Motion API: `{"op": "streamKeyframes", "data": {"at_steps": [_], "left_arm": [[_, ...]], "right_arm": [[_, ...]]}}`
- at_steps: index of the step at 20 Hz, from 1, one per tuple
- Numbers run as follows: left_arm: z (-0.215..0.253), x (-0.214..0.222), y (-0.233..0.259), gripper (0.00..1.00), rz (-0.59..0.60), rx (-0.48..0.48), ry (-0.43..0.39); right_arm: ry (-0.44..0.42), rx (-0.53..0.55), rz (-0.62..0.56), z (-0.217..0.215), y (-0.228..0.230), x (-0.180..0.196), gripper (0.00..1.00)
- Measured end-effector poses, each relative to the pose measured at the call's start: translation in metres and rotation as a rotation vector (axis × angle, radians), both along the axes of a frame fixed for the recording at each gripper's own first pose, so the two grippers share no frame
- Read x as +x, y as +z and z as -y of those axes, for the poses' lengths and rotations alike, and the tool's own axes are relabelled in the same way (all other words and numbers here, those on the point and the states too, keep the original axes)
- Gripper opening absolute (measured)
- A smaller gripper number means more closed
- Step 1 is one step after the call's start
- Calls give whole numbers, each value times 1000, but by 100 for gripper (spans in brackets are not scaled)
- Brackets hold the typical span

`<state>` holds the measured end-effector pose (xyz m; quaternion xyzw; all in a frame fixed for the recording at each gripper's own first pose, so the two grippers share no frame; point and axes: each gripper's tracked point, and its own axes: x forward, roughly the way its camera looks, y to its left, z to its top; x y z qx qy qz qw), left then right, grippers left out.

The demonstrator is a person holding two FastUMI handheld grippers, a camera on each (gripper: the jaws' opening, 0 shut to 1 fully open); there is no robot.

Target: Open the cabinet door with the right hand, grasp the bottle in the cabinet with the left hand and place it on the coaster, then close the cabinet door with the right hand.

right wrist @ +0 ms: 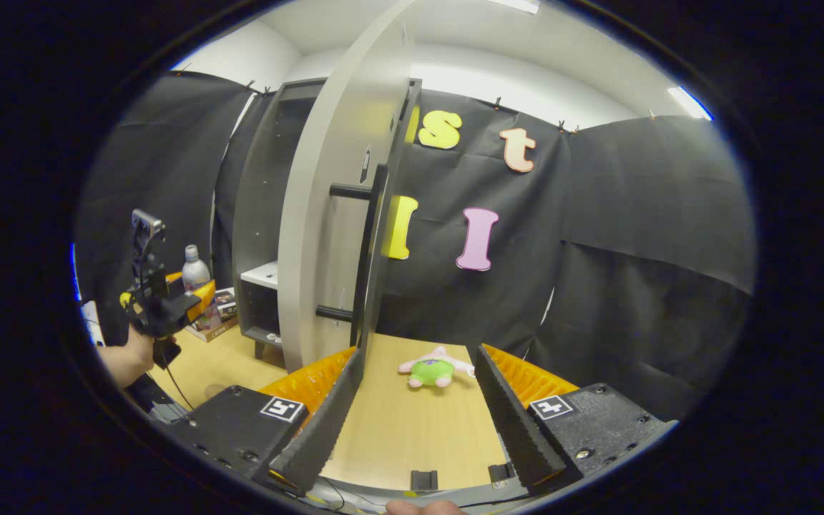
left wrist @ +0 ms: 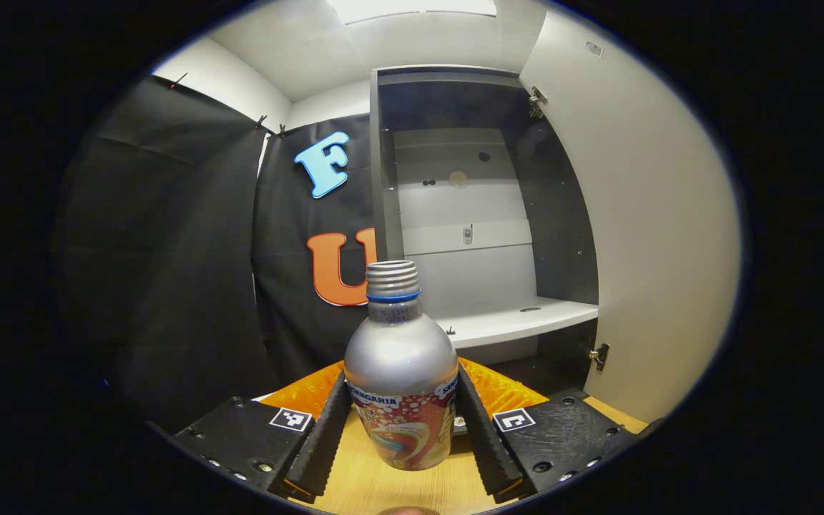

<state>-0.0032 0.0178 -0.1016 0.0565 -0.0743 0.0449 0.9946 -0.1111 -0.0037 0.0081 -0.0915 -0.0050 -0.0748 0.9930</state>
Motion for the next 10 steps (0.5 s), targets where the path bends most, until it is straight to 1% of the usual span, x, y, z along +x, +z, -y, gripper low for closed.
{"op": "streamKeyframes", "data": {"at_steps": [2,3,4,5,7,10], "left_arm": [[-7,-8,-23,77,0,1,5],[-11,-11,-35,77,-5,2,9],[-15,-14,-48,77,-17,-3,12],[-17,-16,-63,77,-33,-9,12],[-23,-20,-89,77,-57,-28,21],[-33,-24,-126,77,-75,-35,48]], "right_arm": [[-31,-5,36,-1,3,-4,100],[-48,-18,37,-2,1,-7,96],[-59,-35,28,-3,-2,-8,95],[-71,-48,13,-4,-6,-9,96],[-77,-36,-4,-8,-13,-8,96],[-129,-7,-19,-1,-21,-11,99]]}}
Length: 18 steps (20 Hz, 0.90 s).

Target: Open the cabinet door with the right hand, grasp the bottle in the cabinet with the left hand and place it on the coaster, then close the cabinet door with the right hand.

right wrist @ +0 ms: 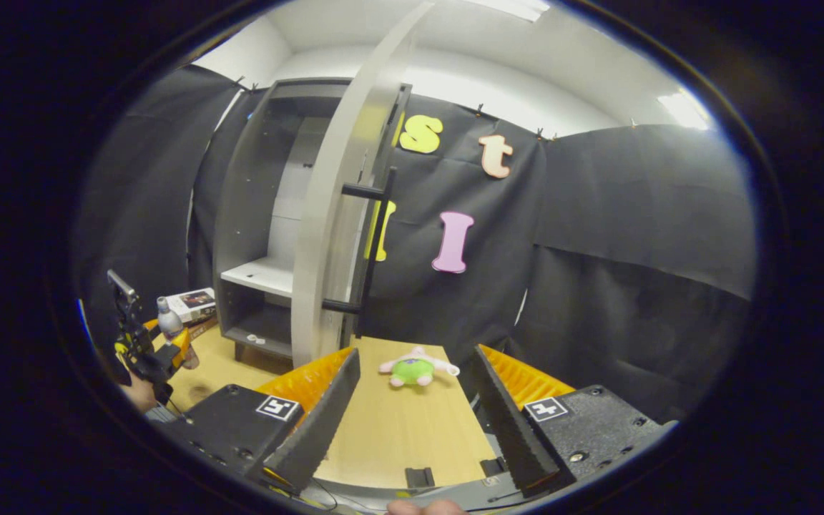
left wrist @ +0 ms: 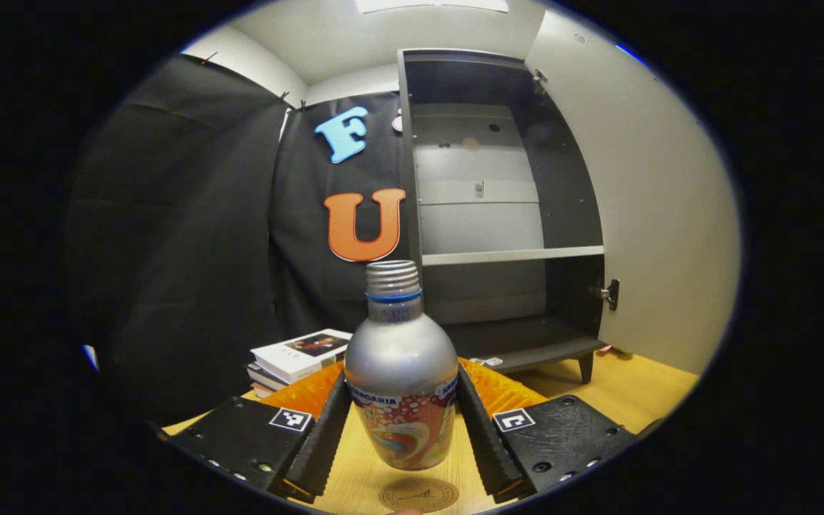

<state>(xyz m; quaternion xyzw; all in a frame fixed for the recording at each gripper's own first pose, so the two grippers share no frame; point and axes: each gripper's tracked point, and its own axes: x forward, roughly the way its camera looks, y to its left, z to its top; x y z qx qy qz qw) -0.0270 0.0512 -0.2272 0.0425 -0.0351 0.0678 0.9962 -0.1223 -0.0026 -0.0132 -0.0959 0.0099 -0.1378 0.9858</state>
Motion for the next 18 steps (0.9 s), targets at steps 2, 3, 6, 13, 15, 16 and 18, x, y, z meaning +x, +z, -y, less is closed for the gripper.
{"op": "streamKeyframes", "data": {"at_steps": [2,3,6,13,15,16,18], "left_arm": [[-5,2,-22,77,-11,-5,10],[-5,2,-34,77,-19,-24,12],[-4,-4,-57,77,-40,-33,15],[-1,-12,-93,78,-65,-27,24],[4,-9,-104,80,-87,-55,0],[10,-9,-106,81,-86,-59,-21],[13,-10,-101,81,-64,-42,-36]], "right_arm": [[-38,-10,-34,6,-6,-1,99],[-55,-15,-45,7,-7,-1,99],[-79,-22,-61,6,-7,-1,99],[-53,-111,-86,-14,-9,7,100],[-39,-99,-91,-21,-10,12,100],[-31,-90,-84,-23,-8,12,100],[-37,-88,-83,-20,-8,15,100]]}}
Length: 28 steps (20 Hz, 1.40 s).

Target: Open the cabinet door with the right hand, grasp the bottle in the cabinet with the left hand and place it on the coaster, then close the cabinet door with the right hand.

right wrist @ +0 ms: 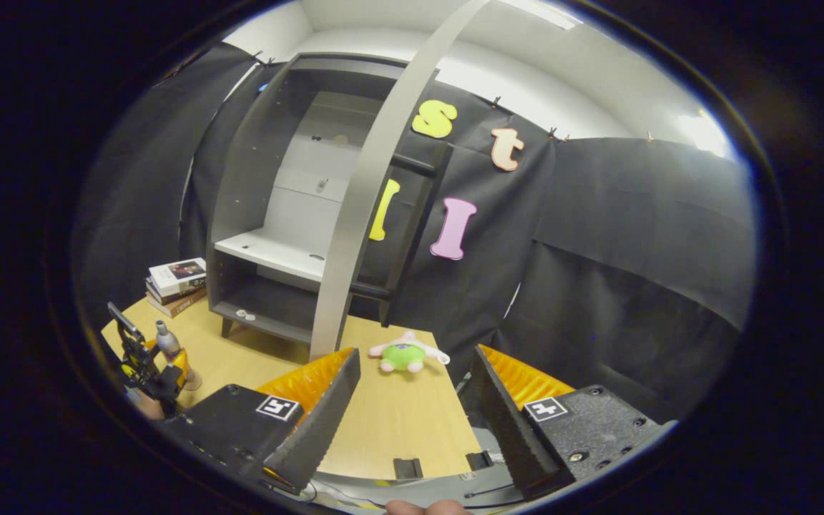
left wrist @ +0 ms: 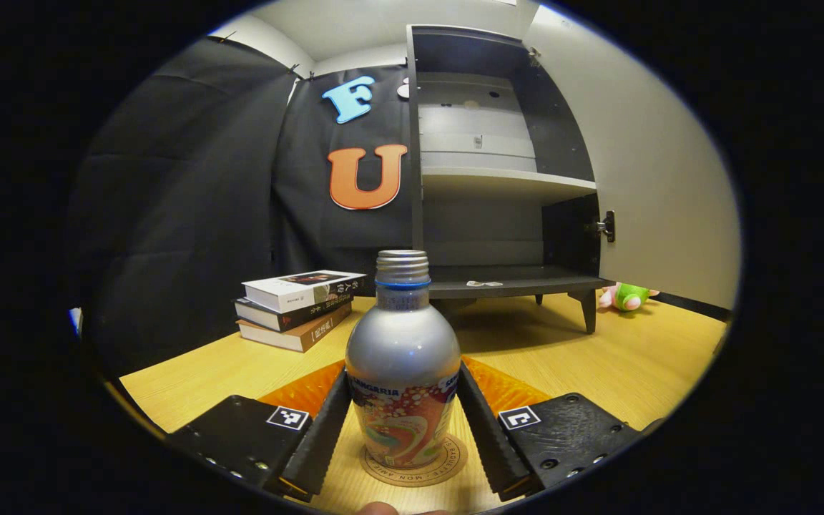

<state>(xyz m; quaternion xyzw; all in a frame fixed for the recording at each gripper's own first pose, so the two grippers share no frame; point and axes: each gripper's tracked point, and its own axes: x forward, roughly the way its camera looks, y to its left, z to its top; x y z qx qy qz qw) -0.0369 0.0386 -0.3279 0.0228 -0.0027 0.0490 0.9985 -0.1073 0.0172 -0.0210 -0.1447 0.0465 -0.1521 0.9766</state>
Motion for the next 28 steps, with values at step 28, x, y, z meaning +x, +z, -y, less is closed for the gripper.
{"op": "streamKeyframes", "data": {"at_steps": [28], "left_arm": [[119,-41,301,95,-36,165,-223]], "right_arm": [[57,428,134,50,7,31,99]]}}
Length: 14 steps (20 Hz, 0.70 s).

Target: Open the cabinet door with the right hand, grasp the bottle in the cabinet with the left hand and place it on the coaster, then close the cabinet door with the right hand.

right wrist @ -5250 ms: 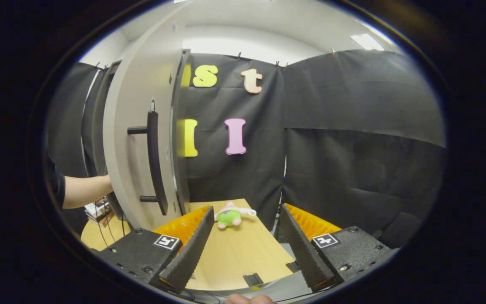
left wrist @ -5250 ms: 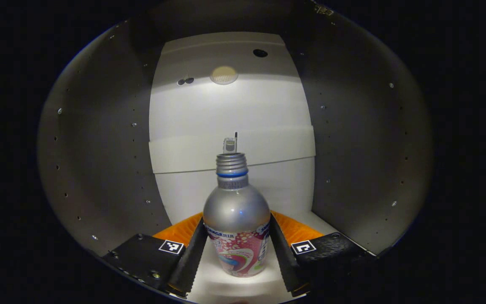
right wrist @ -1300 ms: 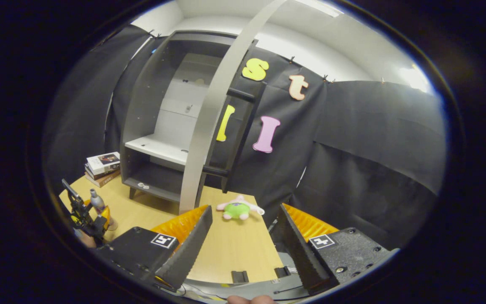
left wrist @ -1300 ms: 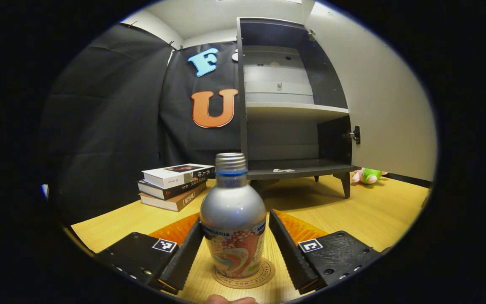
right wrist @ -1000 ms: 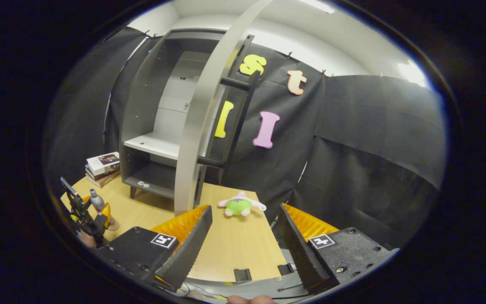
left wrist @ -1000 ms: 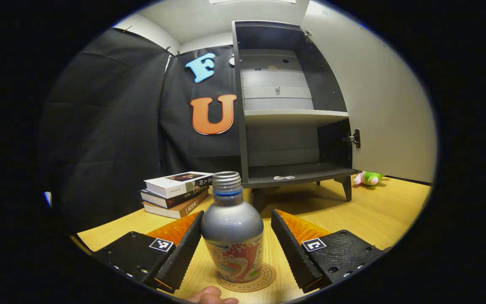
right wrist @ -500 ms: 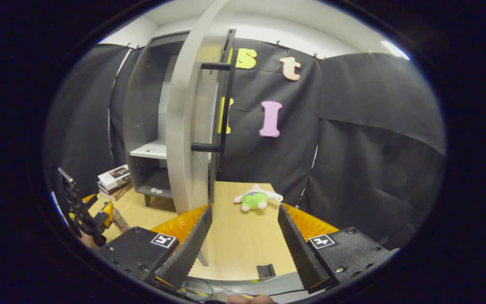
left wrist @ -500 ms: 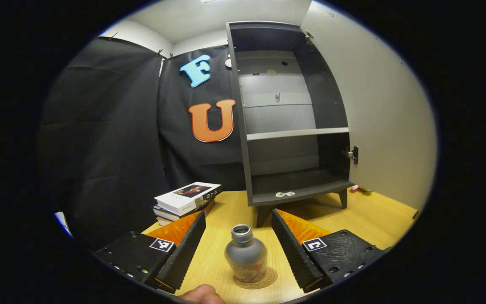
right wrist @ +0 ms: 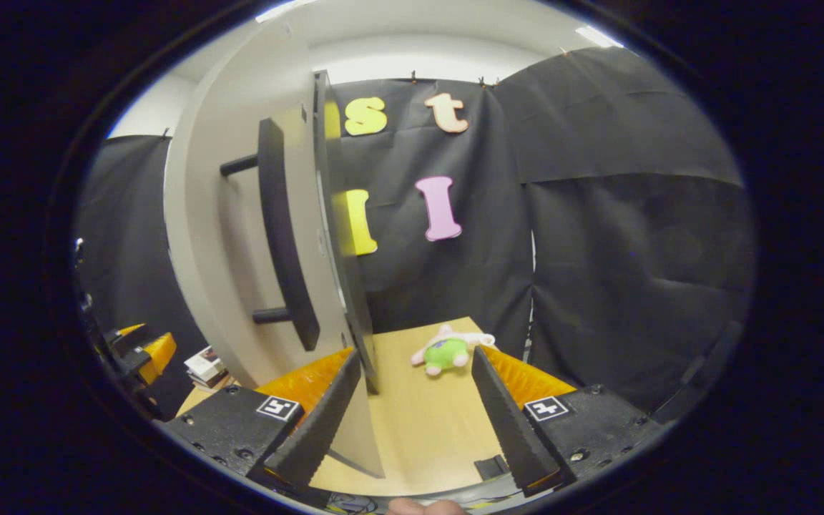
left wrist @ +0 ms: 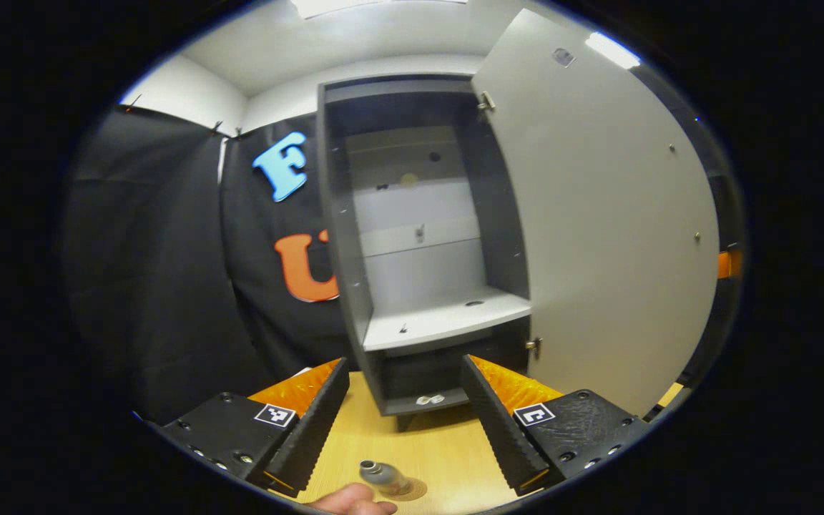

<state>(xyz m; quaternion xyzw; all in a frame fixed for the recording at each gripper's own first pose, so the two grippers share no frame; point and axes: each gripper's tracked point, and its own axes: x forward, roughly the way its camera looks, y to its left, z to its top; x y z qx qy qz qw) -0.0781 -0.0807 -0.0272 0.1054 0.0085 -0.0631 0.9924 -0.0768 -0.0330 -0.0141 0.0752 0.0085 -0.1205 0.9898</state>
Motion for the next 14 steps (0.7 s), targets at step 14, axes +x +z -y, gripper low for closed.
{"op": "streamKeyframes", "data": {"at_steps": [14], "left_arm": [[12,2,-21,96,-128,-143,-91]], "right_arm": [[-9,-77,150,-24,46,-13,94]]}}
